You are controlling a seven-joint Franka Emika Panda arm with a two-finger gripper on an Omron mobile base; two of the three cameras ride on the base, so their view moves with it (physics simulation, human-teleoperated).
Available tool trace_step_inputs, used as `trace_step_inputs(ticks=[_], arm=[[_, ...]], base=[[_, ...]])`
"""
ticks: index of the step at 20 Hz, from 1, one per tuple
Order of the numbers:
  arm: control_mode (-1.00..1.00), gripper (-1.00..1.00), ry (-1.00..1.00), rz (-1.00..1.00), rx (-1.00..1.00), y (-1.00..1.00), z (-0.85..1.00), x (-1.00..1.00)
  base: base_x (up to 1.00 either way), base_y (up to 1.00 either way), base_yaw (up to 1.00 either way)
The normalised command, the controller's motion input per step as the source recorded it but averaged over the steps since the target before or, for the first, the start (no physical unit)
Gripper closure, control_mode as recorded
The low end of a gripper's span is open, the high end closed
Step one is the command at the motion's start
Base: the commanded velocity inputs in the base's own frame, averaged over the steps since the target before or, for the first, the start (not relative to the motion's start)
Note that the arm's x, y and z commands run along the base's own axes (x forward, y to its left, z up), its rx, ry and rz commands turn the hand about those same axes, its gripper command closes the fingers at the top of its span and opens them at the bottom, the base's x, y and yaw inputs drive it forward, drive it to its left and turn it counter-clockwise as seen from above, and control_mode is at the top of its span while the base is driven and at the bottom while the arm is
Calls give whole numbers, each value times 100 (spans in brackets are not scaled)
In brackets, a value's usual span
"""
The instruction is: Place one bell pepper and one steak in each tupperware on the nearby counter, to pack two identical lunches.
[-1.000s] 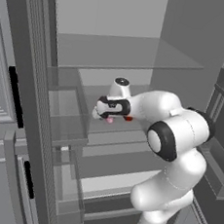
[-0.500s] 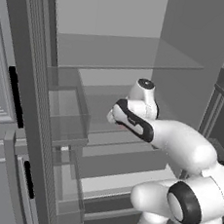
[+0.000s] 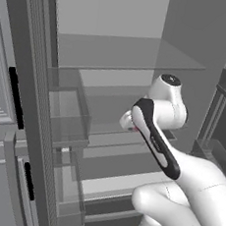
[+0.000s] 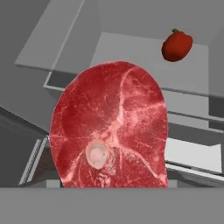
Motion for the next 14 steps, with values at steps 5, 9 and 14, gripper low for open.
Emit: trace_step_inputs(ticks=[5, 9, 14], arm=[[-100, 100, 12, -4, 0, -20, 26, -100], [-100, 100, 9, -9, 0, -41, 0, -100], [-100, 100, 2, -5, 0, -9, 0, -43]], base=[[0, 0, 0], [0, 0, 0], [0, 0, 0]])
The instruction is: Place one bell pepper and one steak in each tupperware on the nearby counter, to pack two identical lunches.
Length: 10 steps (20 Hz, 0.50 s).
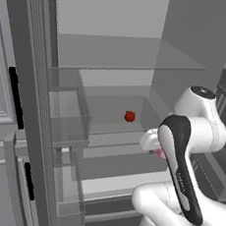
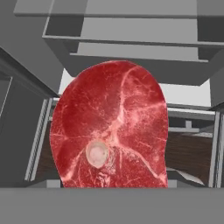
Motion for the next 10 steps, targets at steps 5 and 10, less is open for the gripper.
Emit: trace_step_inputs(ticks=[5, 10], arm=[[-100, 100, 0, 0, 0, 0, 0, 0], [100, 100, 0, 0, 0, 0, 0, 0]], base=[[0, 0, 0], [-51, 0, -9]])
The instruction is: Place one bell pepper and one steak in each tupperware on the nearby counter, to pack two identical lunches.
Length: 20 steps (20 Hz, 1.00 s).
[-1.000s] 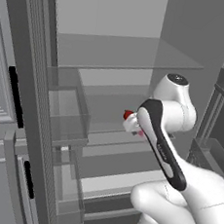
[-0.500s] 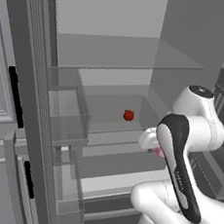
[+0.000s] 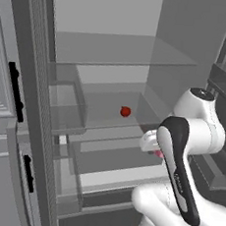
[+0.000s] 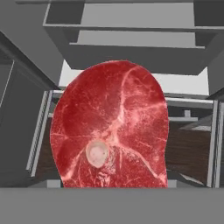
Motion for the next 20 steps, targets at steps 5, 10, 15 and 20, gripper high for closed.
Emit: trace_step_inputs(ticks=[5, 10, 15, 20], arm=[[100, 100, 0, 0, 0, 0, 0, 0], [100, 100, 0, 0, 0, 0, 0, 0], [100, 100, 0, 0, 0, 0, 0, 0], [100, 100, 0, 0, 0, 0, 0, 0]], base=[[-100, 0, -22], [-100, -33, -28], [-70, -26, -62], [0, 0, -96]])
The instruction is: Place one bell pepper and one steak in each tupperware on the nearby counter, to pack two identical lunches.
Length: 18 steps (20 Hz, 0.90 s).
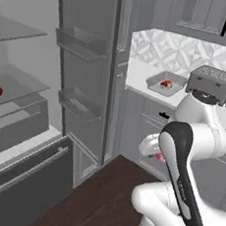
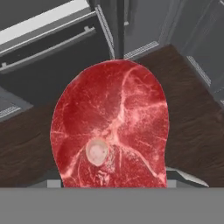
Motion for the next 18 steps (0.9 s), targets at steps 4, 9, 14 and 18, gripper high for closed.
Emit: trace_step_inputs(ticks=[4, 9, 14, 18], arm=[[100, 100, 0, 0, 0, 0, 0, 0], [100, 100, 0, 0, 0, 0, 0, 0], [100, 100, 0, 0, 0, 0, 0, 0], [100, 100, 0, 0, 0, 0, 0, 0]], base=[[2, 0, -97], [4, -8, -95], [4, -67, -76], [28, -83, -69]])
